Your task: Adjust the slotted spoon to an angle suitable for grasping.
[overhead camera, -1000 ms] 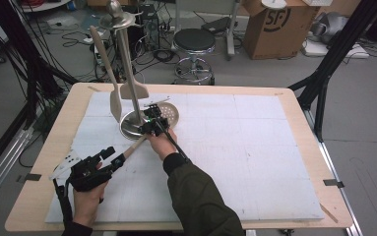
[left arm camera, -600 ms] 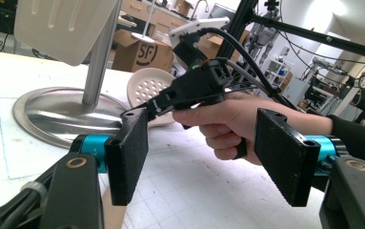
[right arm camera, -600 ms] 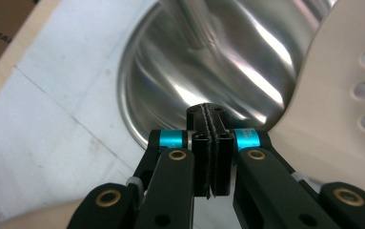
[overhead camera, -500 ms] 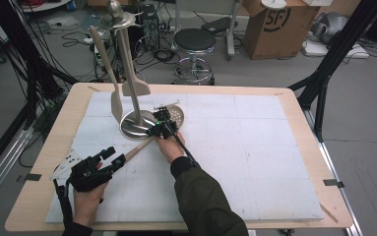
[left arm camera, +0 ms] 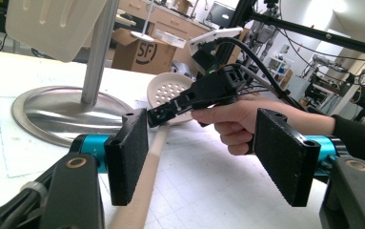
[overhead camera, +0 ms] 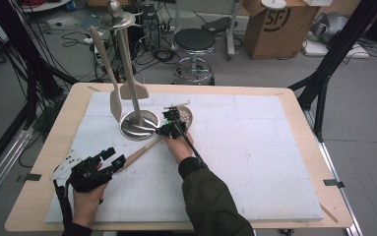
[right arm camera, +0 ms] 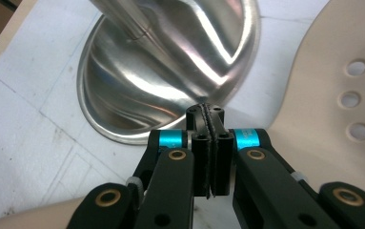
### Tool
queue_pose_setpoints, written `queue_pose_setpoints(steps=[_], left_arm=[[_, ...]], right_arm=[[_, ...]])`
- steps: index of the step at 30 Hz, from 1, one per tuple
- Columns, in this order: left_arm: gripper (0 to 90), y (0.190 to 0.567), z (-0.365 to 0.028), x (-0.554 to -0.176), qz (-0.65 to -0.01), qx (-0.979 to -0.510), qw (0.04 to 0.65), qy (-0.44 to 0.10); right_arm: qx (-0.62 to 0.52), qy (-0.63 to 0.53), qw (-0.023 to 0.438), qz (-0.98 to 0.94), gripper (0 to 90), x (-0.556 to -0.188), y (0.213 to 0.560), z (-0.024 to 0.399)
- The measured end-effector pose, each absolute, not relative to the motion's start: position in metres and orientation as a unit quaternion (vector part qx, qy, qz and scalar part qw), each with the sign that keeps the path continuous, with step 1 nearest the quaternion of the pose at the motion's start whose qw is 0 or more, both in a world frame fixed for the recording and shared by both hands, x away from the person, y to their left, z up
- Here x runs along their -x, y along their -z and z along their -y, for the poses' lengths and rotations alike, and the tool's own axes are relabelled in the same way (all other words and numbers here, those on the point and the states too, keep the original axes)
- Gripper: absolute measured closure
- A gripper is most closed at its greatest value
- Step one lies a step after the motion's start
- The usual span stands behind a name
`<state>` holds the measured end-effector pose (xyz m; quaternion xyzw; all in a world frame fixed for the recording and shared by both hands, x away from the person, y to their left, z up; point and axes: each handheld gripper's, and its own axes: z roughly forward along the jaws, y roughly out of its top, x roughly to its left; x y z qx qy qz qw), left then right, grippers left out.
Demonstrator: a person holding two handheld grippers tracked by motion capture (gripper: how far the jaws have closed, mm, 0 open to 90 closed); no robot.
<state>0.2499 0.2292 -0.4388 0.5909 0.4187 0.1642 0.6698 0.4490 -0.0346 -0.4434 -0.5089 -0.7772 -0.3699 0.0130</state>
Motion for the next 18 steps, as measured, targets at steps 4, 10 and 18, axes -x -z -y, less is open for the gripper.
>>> queue_pose_setpoints(steps=[4,10,18], left_arm=[[37.1,0.439,-0.229,-0.25,-0.418,-0.594,0.667,-0.166],[37.0,0.439,-0.229,-0.249,-0.42,-0.595,0.665,-0.164],[37.0,0.439,-0.228,-0.249,-0.417,-0.599,0.663,-0.165]], right_arm=[[0.518,0.373,0.016,0.77,90.0,-0.449,0.443,0.044],[0.529,0.378,0.021,0.759,90.0,-0.448,0.444,0.061],[0.538,0.377,0.02,0.754,90.0,-0.447,0.444,0.075]])
